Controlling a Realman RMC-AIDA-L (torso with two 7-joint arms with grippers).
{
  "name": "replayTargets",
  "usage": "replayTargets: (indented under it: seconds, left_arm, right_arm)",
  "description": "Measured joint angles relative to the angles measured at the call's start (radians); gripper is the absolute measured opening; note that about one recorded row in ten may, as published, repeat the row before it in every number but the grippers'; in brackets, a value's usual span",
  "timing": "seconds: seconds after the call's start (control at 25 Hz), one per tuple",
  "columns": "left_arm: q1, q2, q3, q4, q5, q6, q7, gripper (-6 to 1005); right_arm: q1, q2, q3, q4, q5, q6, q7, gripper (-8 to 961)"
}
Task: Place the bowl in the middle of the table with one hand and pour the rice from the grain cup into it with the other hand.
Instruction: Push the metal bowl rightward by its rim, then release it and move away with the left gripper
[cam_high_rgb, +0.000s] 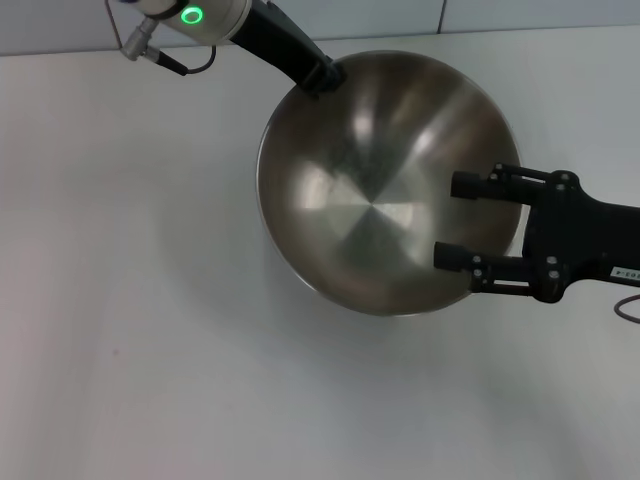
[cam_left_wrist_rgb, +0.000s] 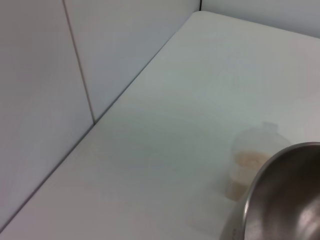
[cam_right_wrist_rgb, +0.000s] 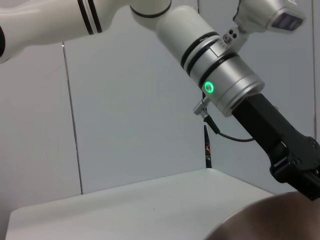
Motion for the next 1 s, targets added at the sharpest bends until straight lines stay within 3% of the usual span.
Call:
replayTargets:
  seconds: [0.36,0.88,1.0]
  left_arm:
    - [0.045,0.002,0.089,-0.017,-0.002,-0.079,0.044,160]
    - [0.100,0.007,0.089,-0.001,-0.062,-0.216,0.046,194]
    - [0.126,0.008,0.095,0.004,-0.063,-0.293,0.043,309]
  right_arm:
    - [0.000,0.000,-0.007,-0.003,0.005,-0.001,0.000,773]
    - [0.006,0.000,-0.006,-0.003,0.001,-0.001,0.006,774]
    - [0.004,0.000,-0.004,-0.002,0.001,-0.001,0.006,774]
